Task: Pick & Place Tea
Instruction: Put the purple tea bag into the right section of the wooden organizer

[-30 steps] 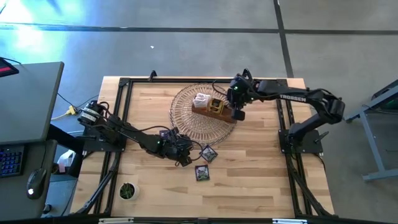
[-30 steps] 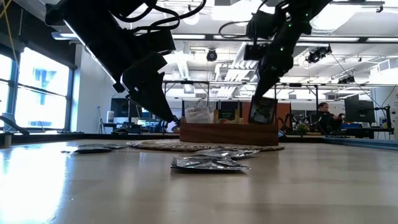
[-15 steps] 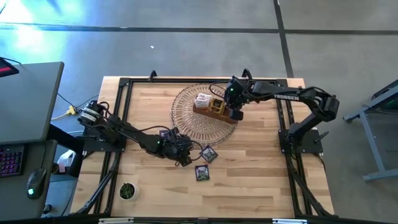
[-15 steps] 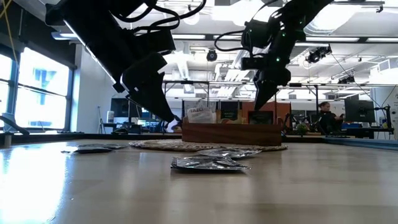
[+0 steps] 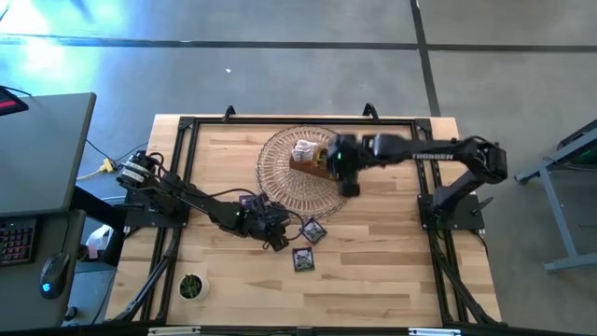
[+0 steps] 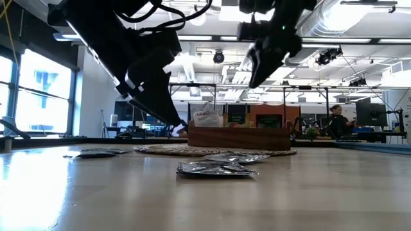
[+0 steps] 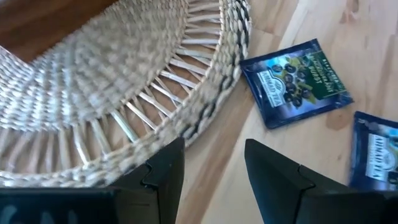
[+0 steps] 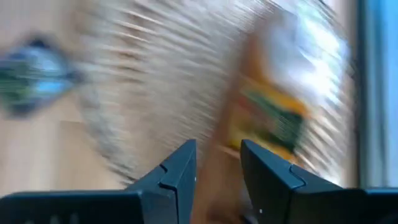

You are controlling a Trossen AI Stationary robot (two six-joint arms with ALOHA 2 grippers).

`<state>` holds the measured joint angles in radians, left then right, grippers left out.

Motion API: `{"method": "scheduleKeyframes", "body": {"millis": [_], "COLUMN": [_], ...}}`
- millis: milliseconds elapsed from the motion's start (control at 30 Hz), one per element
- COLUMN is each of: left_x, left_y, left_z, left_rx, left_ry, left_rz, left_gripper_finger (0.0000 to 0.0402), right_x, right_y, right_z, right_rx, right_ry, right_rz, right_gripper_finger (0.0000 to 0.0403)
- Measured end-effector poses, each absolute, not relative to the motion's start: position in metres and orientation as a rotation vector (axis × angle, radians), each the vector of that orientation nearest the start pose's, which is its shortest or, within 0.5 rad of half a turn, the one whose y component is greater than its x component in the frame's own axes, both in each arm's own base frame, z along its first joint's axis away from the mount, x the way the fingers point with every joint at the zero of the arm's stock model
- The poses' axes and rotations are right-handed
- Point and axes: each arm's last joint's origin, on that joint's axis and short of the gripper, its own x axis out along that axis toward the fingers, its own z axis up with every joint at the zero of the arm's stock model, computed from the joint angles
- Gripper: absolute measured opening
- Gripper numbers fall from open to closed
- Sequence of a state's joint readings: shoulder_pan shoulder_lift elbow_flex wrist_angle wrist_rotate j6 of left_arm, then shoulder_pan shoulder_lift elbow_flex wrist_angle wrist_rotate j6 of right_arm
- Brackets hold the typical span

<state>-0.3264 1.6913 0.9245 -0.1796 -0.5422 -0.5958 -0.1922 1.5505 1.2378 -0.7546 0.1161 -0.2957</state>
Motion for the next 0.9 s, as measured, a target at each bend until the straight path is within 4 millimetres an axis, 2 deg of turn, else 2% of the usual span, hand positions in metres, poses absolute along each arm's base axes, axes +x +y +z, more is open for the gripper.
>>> {"method": "scheduleKeyframes", "body": {"millis": [100,267,433,567,700,900], "left_x": [0.312,0.314,0.324,0.331,0.340,0.346], "left_y": [-0.091,-0.091,-0.079,-0.064,-0.054,-0.053], "left_z": [0.163,0.165,0.167,0.150,0.132,0.130], "left_rx": [-0.209,-0.272,-0.374,-0.431,-0.495,-0.520], "left_ry": [0.767,0.746,0.712,0.752,0.776,0.735], "left_rz": [0.425,0.416,0.391,0.423,0.436,0.409], "left_gripper_finger": [0.0166,0.0166,0.0166,0.0166,0.0166,0.0166], "right_x": [0.312,0.312,0.298,0.286,0.280,0.285], "right_y": [-0.025,0.037,0.081,0.096,0.098,0.097], "right_z": [0.253,0.224,0.193,0.169,0.147,0.119], "right_rx": [-0.263,-0.321,-0.418,-0.443,-0.448,-0.508], "right_ry": [1.061,0.948,0.814,0.711,0.681,0.722], "right_rz": [0.055,0.213,0.266,0.268,0.261,0.240], "right_gripper_finger": [0.0123,0.0124,0.0124,0.0124,0.0124,0.0124]}}
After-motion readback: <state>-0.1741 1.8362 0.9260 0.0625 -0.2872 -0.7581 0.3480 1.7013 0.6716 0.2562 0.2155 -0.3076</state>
